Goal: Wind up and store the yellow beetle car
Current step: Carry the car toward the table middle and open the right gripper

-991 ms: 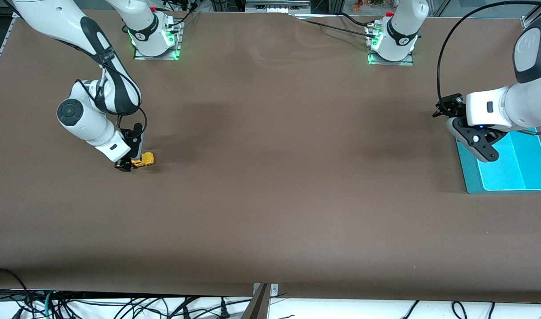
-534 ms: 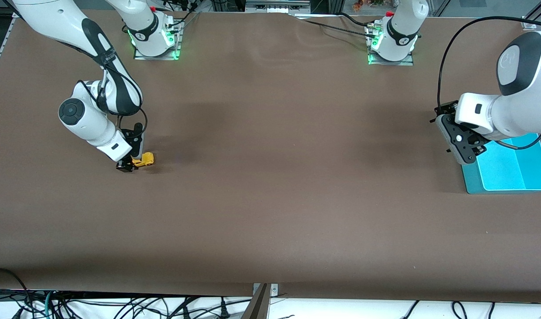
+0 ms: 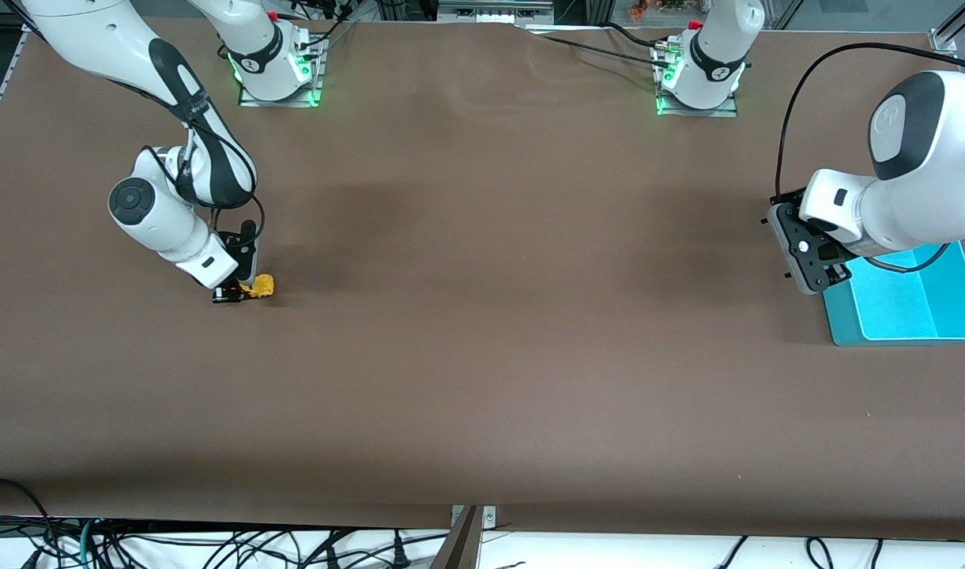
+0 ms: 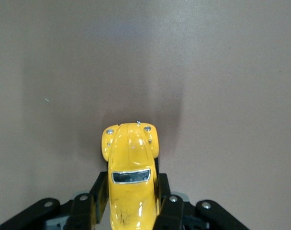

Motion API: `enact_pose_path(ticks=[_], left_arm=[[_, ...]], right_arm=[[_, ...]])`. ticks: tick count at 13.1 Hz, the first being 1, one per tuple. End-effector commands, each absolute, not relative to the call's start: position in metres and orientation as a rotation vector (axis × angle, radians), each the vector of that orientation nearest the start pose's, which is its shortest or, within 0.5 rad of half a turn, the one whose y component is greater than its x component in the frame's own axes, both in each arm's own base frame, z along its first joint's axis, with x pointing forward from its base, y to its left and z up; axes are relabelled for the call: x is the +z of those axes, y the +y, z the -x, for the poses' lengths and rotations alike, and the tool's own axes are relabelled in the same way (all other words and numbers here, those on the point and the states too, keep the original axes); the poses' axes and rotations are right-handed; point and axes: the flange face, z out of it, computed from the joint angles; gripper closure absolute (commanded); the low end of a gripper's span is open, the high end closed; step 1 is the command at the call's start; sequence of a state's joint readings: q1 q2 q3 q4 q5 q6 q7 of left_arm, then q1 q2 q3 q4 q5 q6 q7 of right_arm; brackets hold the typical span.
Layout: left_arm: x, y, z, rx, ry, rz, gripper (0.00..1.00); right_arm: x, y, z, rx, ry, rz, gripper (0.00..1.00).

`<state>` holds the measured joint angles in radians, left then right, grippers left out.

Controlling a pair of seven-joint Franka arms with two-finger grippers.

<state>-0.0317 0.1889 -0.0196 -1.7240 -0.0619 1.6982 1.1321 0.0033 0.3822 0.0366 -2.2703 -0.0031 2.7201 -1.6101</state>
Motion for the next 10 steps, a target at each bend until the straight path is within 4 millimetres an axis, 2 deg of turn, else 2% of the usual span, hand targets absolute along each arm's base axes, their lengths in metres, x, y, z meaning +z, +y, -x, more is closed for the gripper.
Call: enact_pose_path(ticks=[1,8,10], left_arm=[[0.453,-0.043,-0.591,0.237,1.878,2.681,0.0],[0.442,-0.045,-0.592,0.205,1.933,2.652,0.0],[0.439,-0.045,-0.592,0.209,1.934,2.653,0.0]], right_arm=[[0.201,0.021,-0.541,0.11,2.27,-2.101,1.0],[0.201,0.039,-0.542,0.129,2.149,-2.245,1.0],[0.191,0.04,-0.54,0.112,2.167,-2.246,1.0]])
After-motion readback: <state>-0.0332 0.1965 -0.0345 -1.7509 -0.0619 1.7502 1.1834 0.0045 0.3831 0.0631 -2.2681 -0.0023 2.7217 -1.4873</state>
